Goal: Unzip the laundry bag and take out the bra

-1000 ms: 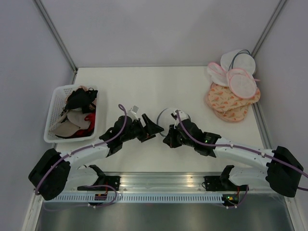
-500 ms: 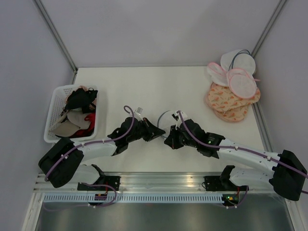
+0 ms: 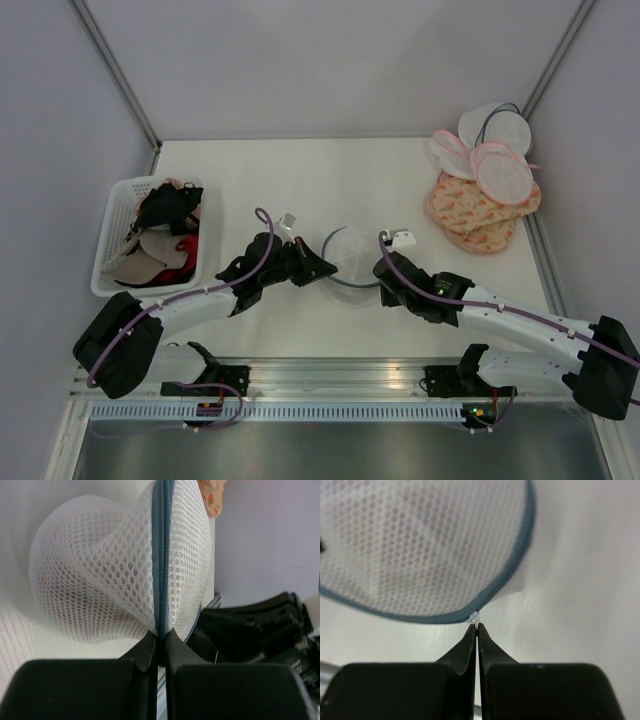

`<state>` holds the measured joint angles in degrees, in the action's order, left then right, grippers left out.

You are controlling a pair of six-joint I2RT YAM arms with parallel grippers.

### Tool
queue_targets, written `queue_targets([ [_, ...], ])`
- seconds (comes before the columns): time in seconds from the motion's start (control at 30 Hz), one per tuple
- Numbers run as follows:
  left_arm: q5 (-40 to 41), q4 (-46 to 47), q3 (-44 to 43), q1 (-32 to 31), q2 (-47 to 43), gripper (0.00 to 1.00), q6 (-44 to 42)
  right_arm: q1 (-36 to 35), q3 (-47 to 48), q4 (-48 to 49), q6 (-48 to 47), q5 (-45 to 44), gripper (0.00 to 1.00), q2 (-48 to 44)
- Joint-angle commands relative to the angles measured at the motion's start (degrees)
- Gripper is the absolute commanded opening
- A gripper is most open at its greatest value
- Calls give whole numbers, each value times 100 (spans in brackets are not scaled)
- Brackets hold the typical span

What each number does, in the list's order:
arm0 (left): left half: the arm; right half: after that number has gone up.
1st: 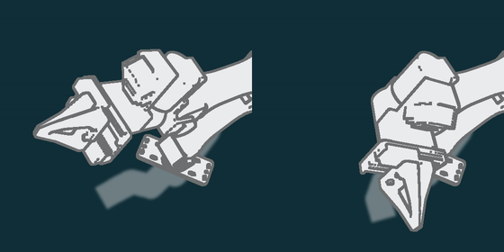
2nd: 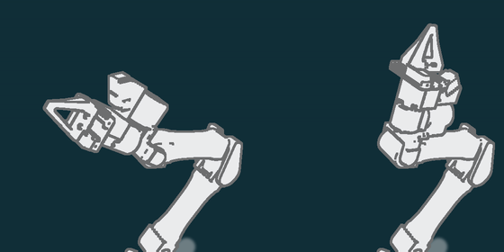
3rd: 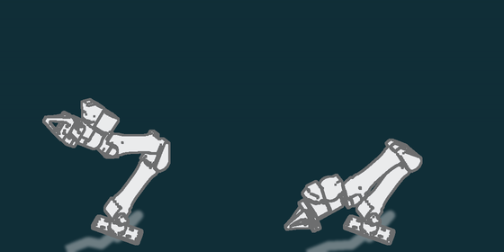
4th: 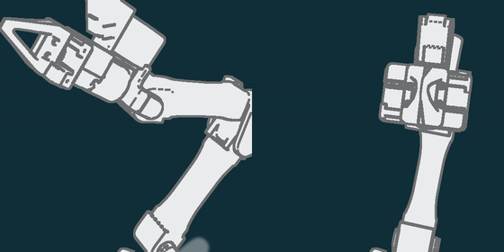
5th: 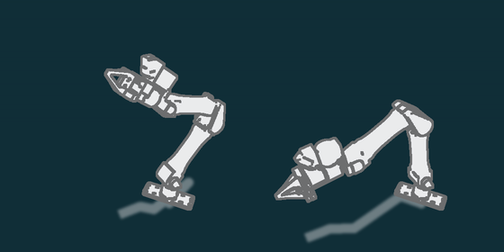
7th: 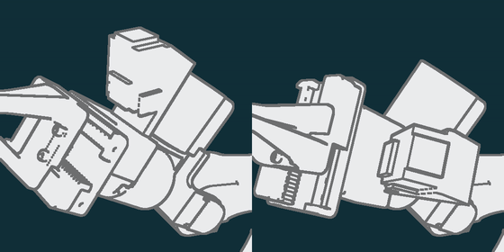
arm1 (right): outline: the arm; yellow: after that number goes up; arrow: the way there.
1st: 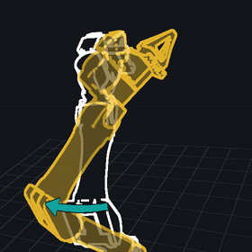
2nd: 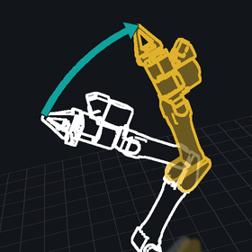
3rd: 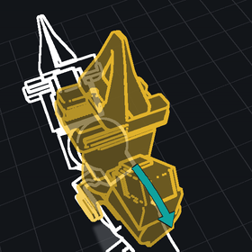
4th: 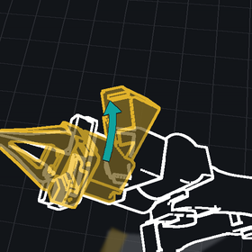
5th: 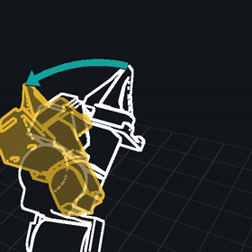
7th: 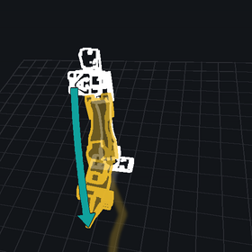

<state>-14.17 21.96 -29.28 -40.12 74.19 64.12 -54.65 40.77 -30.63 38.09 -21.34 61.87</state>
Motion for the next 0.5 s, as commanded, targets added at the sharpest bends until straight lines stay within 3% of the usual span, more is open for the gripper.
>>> queue_targets([
  [0.0, -812, -411, -490, 162, -37, 2, -1163, 86, 343, -927, 217, -1617, 0, 168],
  [0.17, -1290, -1482, -1482, 574, 306, 2, -2454, 122, 458, -567, 42, -1699, 0, 194],
  [0.3, -1552, -1300, -1983, 970, 736, 4, -2615, 122, 370, -163, -231, -1094, 0, 63],
  [0.37, -1606, -1028, -2212, 1050, 1052, 40, -2388, 122, 265, 126, -275, -855, 0, -42],
  [0.4, -1580, -1018, -2275, 1059, 1140, 74, -2299, 130, 230, 206, -319, -567, 0, -78],
  [0.47, -1405, -1114, -2267, 1059, 1194, 82, -2002, 122, 168, 470, -319, -319, 1, -148],
])
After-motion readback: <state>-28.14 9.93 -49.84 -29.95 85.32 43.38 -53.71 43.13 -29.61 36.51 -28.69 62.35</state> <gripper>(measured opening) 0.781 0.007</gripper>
